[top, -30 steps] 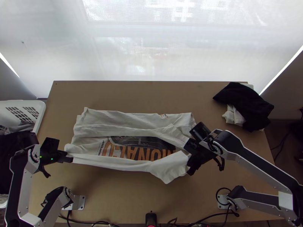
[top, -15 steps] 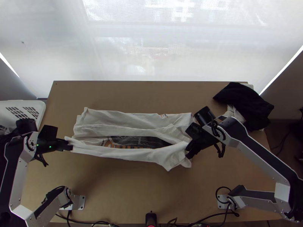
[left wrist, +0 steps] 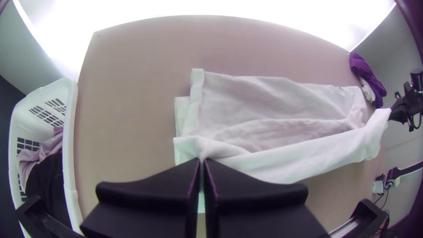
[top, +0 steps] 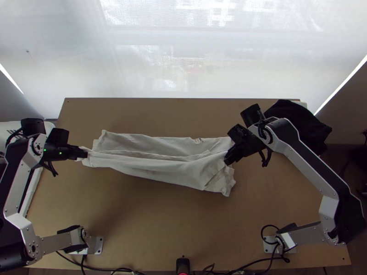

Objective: Fold the t-shirt

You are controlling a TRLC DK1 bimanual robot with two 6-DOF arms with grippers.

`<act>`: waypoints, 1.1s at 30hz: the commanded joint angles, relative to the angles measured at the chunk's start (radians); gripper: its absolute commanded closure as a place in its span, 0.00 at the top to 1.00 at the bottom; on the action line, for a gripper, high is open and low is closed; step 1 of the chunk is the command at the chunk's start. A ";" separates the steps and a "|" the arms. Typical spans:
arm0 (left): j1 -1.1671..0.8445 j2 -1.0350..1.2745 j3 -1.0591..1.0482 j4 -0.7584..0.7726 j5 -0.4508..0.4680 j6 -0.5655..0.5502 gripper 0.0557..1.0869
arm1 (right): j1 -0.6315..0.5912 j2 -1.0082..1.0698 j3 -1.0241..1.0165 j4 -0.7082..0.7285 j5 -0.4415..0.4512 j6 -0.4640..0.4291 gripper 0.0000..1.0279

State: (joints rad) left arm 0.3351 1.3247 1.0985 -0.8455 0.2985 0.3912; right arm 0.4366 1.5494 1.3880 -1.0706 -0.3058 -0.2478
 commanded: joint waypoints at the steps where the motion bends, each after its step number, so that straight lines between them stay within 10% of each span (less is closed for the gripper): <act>1: -0.013 0.142 0.127 0.033 -0.001 -0.028 0.03 | -0.047 0.124 0.144 0.001 -0.001 -0.005 0.03; 33: -0.057 0.263 0.172 0.051 -0.001 -0.069 0.03 | -0.128 0.709 0.911 -0.094 0.019 -0.019 0.03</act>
State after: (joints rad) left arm 0.2901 1.5833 1.2762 -0.7948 0.2962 0.3283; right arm 0.3252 2.1258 2.0933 -1.1091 -0.3023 -0.2619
